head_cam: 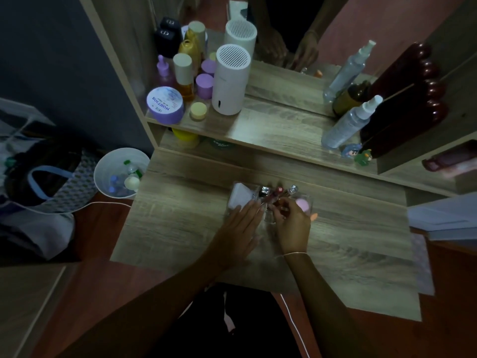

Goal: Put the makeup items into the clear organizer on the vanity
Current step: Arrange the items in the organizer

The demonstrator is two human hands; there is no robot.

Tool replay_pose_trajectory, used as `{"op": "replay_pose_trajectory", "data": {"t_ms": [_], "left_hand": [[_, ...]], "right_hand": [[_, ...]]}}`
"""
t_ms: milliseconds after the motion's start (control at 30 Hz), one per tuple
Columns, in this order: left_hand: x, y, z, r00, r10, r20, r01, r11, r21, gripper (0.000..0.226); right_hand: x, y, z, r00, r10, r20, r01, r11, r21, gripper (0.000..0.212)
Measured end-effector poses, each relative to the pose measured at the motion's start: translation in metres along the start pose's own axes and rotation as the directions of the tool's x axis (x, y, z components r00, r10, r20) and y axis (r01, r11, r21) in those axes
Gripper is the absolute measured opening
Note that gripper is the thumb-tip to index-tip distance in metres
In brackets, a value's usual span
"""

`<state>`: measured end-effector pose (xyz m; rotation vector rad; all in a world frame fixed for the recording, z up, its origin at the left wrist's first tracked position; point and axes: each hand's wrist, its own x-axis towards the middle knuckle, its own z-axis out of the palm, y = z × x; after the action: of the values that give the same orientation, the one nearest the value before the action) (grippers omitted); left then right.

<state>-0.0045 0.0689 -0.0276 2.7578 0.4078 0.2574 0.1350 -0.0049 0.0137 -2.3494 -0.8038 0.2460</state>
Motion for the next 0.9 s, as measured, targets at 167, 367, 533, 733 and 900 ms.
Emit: {"op": "replay_pose_trajectory", "data": {"t_ms": [167,367,533,733,900], "left_hand": [[0.016,0.006,-0.010,0.999,-0.043,-0.023,0.044,0.999,0.016,0.057],[0.027,0.010,-0.018,0.995,-0.090,-0.029,0.091,0.995,0.032,0.058],[0.019,0.006,-0.014,0.989,-0.130,-0.069,0.128,0.991,-0.026,0.060],[-0.027,-0.012,0.002,0.956,-0.294,0.024,0.295,0.955,-0.032,0.065],[-0.035,-0.020,0.002,0.941,-0.328,0.076,0.332,0.942,-0.048,0.070]], "right_hand": [[0.000,-0.001,-0.002,0.998,-0.005,-0.059,0.003,1.000,-0.024,0.012],[0.000,0.000,-0.003,1.000,0.012,0.025,-0.012,1.000,-0.025,0.014],[-0.020,0.009,-0.016,0.999,-0.001,-0.036,0.001,1.000,0.004,0.012],[-0.072,0.052,-0.029,0.998,-0.057,0.029,0.061,0.983,-0.172,0.043],[-0.074,0.079,-0.022,0.992,0.058,0.113,-0.031,0.973,-0.228,0.073]]}}
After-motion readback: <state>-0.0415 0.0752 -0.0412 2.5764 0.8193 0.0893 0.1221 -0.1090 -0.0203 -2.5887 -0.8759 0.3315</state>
